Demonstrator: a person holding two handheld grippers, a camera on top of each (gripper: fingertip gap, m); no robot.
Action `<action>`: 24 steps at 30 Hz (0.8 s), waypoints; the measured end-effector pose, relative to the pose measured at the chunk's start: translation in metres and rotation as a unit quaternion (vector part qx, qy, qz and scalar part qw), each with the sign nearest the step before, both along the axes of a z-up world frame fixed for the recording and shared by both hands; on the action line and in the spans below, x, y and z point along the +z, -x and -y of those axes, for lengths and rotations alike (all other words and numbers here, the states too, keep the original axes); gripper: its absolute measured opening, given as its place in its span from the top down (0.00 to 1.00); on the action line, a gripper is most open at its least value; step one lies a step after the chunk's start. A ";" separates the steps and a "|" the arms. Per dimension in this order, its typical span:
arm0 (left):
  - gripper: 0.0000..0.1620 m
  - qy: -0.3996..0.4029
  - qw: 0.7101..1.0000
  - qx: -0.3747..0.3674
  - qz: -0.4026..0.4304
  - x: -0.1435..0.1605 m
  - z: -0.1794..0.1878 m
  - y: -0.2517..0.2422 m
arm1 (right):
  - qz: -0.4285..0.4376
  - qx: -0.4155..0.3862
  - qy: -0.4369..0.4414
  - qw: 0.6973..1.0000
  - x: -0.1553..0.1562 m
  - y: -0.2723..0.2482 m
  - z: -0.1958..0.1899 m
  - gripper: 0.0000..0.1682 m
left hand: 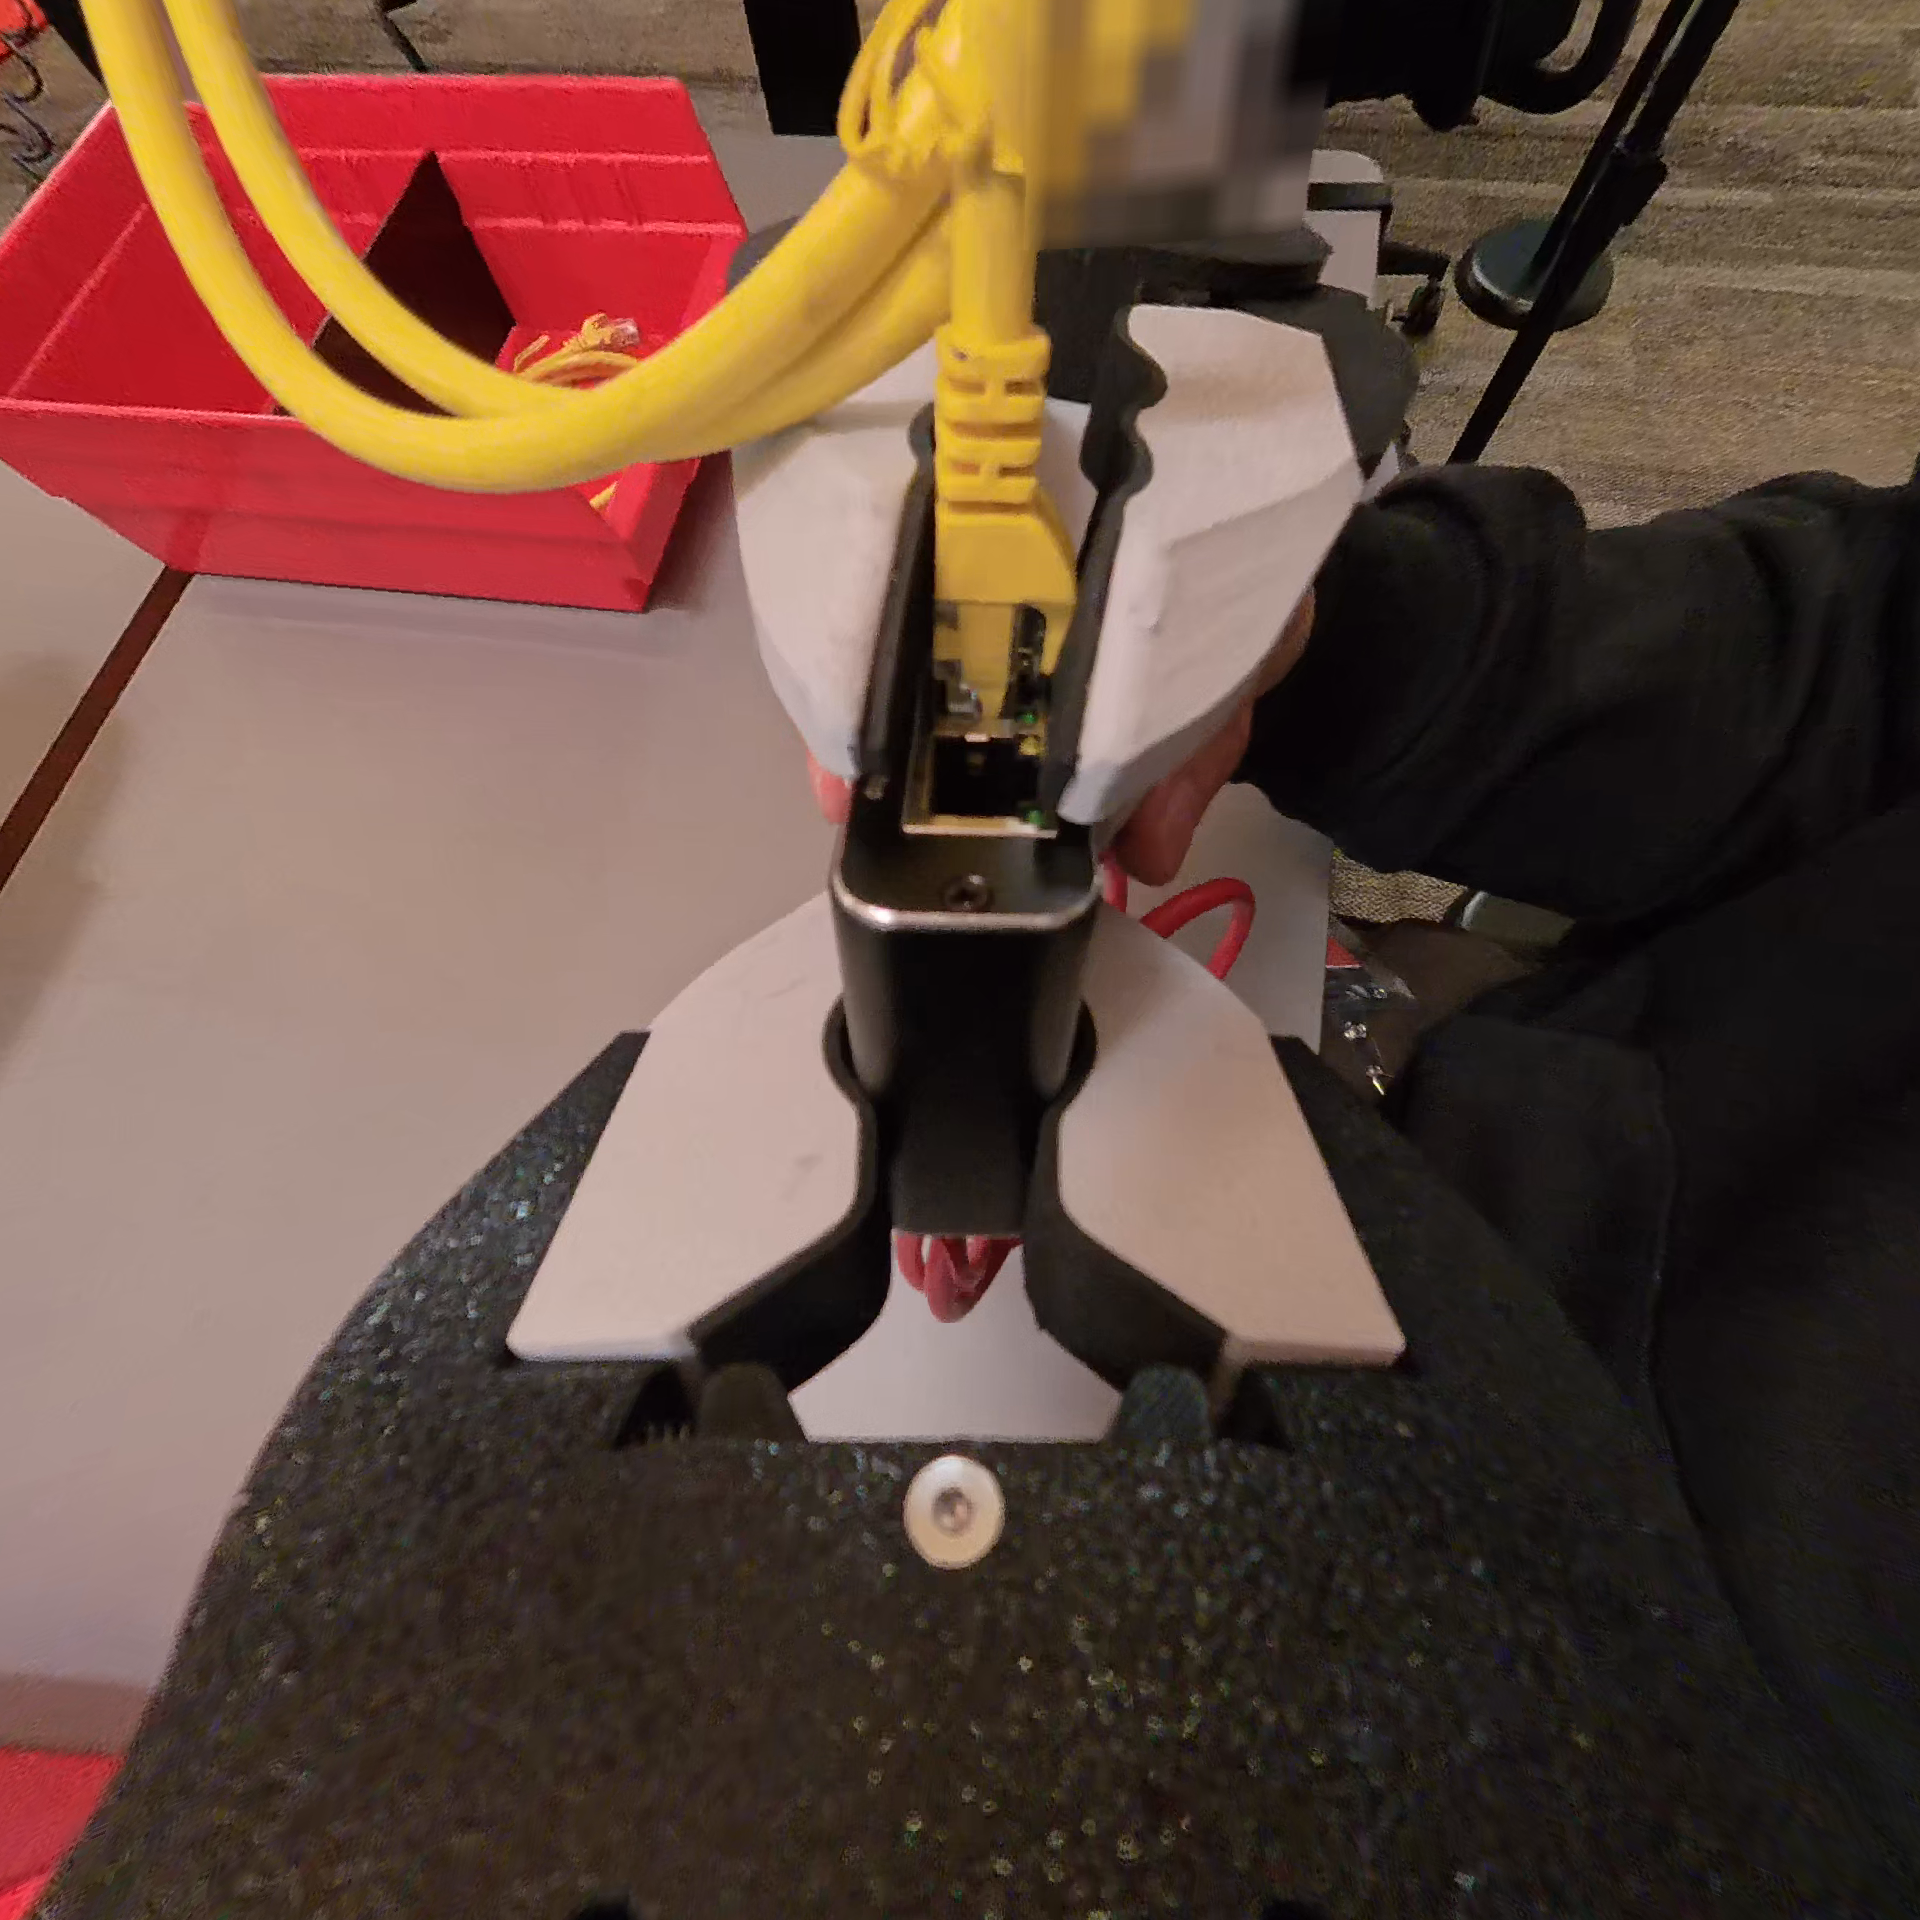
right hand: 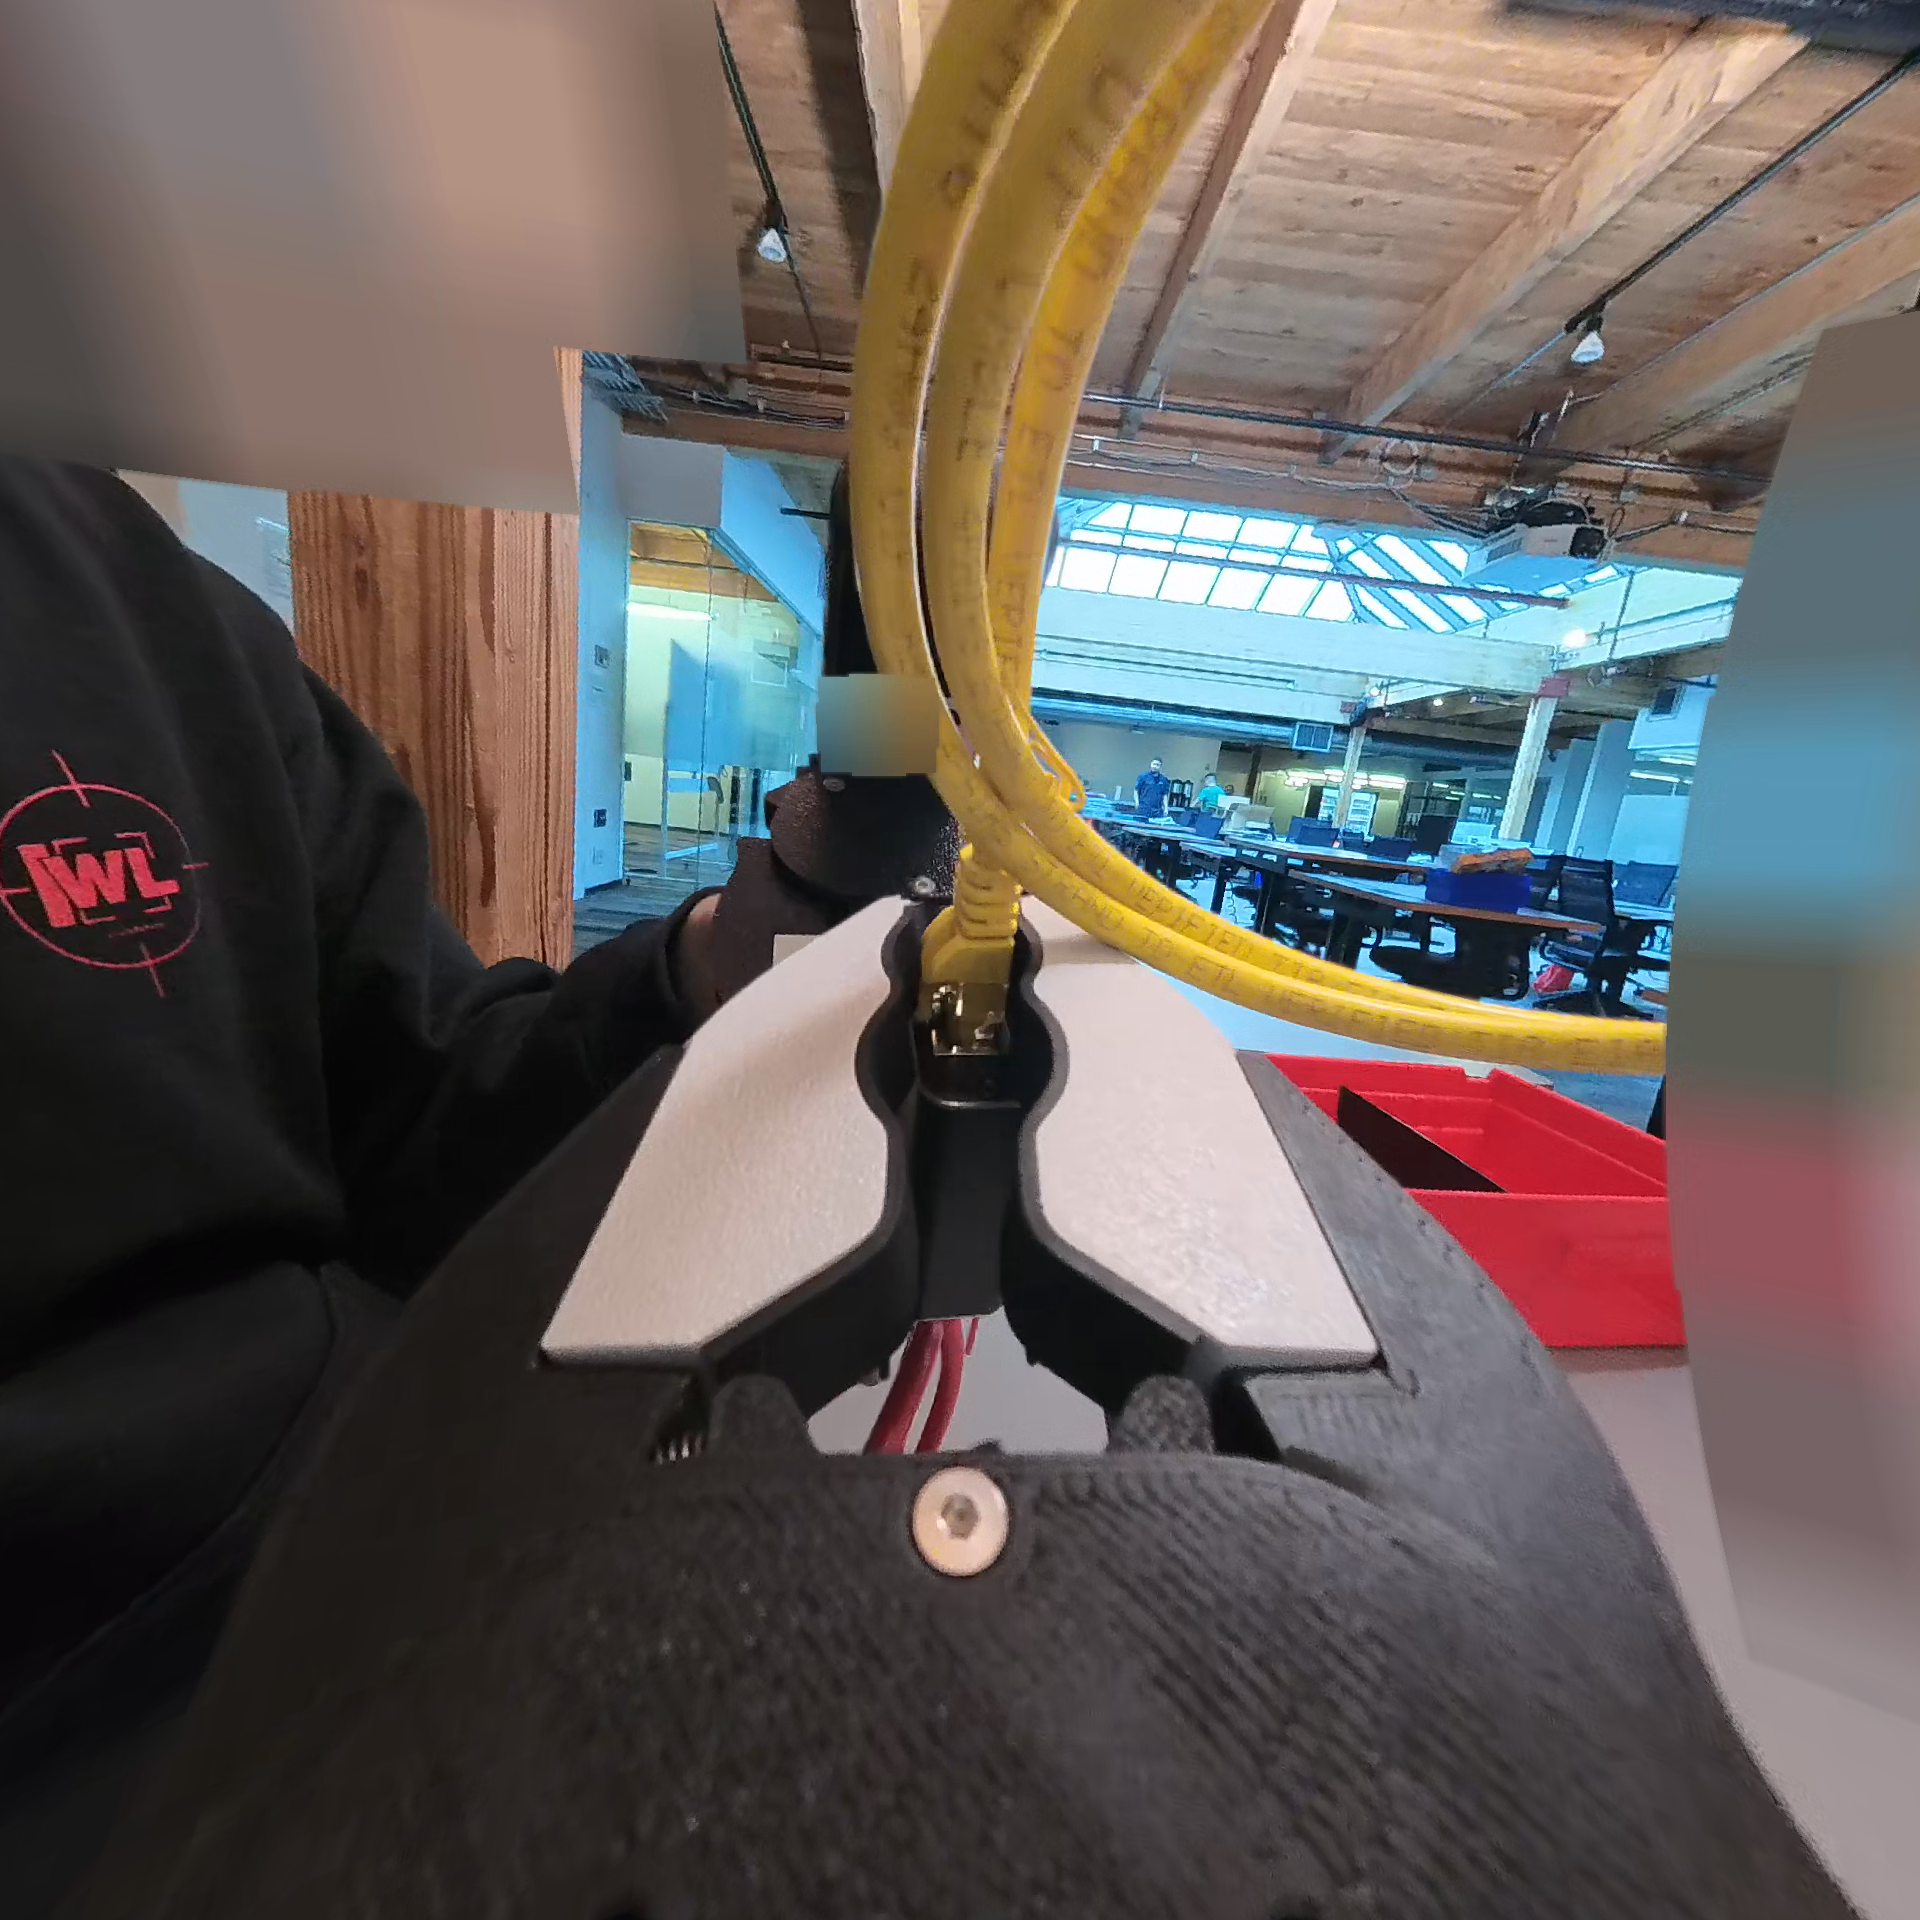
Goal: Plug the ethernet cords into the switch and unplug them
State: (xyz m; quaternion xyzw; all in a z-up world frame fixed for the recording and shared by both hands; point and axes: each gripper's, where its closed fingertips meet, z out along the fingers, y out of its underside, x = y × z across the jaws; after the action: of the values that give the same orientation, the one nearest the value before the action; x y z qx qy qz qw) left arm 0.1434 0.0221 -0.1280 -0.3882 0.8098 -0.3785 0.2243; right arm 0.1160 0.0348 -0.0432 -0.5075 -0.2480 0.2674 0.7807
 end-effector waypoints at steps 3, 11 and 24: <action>0.83 0.008 1.000 -0.001 -0.002 0.000 -0.001 0.001 | -0.021 0.016 0.014 1.000 0.000 0.000 -0.002 0.91; 0.83 -0.012 1.000 0.026 -0.012 -0.010 -0.007 -0.004 | -0.076 0.089 0.045 0.992 -0.004 0.001 -0.001 0.84; 0.83 -0.010 0.999 0.040 -0.012 -0.011 -0.006 -0.006 | -0.074 0.034 0.047 0.996 -0.005 -0.003 -0.012 0.92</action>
State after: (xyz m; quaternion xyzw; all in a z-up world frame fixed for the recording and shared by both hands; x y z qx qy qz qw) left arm 0.1499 0.0285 -0.1385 -0.4227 0.8001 -0.3560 0.2334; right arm 0.1187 0.0466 -0.0482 -0.5137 -0.1941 0.3416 0.7627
